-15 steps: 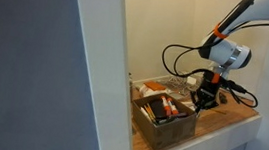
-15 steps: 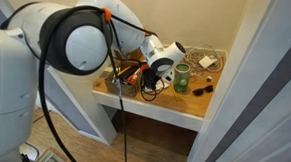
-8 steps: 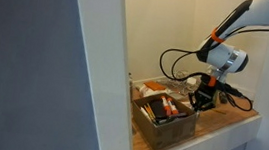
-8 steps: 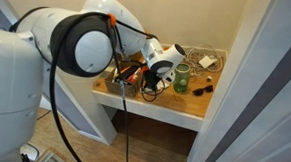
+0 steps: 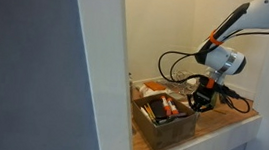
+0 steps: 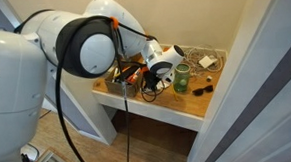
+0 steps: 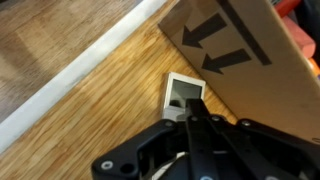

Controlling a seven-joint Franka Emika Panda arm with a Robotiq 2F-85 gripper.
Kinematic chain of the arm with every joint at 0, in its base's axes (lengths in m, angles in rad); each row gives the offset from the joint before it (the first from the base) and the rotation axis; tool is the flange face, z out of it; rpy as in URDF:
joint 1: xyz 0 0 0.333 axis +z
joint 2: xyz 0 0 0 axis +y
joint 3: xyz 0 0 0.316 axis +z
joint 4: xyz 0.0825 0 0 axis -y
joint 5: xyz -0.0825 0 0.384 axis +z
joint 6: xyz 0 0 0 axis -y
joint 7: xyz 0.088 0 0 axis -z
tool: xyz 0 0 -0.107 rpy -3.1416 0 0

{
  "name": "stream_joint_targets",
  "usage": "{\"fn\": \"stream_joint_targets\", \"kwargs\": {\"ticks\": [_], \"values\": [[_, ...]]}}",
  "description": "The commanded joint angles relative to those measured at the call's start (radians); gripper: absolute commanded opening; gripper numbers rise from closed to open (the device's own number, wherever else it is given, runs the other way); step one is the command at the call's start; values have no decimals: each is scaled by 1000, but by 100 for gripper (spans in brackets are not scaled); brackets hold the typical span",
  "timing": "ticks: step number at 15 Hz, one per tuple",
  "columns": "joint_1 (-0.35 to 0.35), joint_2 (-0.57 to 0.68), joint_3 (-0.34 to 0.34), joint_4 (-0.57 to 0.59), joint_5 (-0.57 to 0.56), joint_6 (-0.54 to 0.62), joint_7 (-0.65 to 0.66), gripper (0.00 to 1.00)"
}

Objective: Press the white remote

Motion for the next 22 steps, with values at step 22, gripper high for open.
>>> {"fn": "stream_joint_targets", "kwargs": {"ticks": [22], "values": [[1, -19, 16, 3, 3, 10, 12, 0]]}}
